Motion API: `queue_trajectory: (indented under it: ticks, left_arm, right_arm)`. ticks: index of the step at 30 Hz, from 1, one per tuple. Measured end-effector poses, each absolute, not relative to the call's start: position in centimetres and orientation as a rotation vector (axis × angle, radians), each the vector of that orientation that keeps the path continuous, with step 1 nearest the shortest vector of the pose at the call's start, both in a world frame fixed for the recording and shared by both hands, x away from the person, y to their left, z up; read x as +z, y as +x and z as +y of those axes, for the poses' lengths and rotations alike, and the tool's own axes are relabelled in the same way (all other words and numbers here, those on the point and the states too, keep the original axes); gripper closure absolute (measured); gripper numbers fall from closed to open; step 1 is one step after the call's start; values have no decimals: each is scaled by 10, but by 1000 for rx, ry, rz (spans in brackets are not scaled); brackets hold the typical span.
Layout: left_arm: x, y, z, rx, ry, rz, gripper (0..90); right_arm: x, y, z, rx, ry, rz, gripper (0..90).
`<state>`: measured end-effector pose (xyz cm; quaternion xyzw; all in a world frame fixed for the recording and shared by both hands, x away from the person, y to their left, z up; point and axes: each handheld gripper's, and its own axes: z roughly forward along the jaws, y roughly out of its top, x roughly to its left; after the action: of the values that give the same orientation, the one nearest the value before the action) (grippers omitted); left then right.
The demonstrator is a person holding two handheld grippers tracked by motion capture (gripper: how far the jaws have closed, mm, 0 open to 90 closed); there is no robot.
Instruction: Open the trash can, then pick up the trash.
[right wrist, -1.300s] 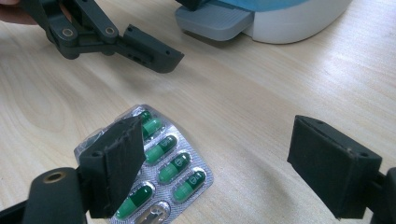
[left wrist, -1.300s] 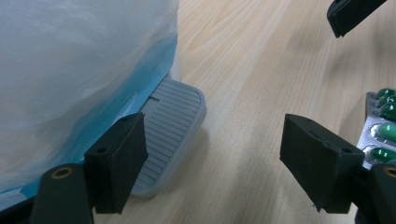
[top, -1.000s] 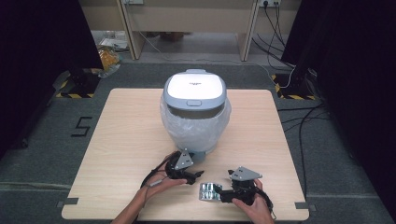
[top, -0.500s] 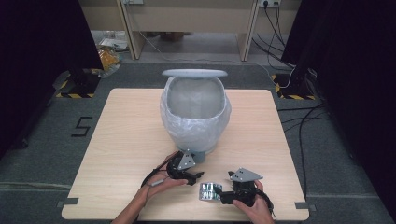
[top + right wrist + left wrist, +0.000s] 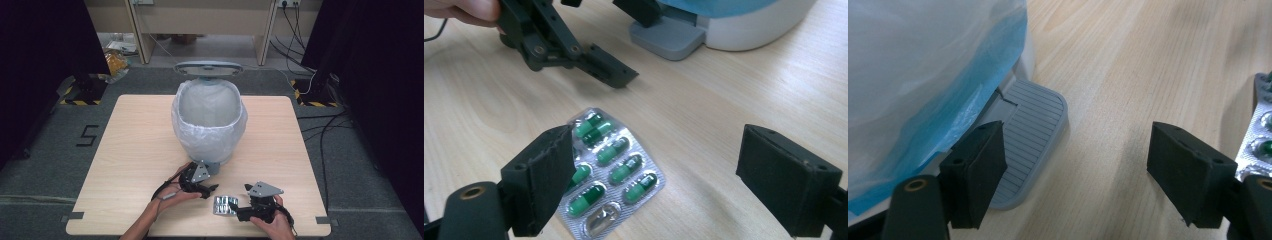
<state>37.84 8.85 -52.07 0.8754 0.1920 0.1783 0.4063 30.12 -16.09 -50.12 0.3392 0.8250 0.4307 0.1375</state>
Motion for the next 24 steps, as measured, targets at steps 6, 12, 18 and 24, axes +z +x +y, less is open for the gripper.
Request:
queue_trajectory:
  ticks: [6,12,18,24]
  left_arm:
    - [-521,378,89,449,2209,483,226]
    - [-521,378,89,449,2209,483,225]
    - [-521,378,89,451,2209,482,225]
    - [-521,378,89,451,2207,482,226]
  right_arm:
    - [-501,299,-154,1250,936,2416,155]
    - [-503,297,-148,1253,872,2447,155]
    - [-503,297,-144,1242,837,2468,155]
    - [-506,298,-139,1229,802,2481,154]
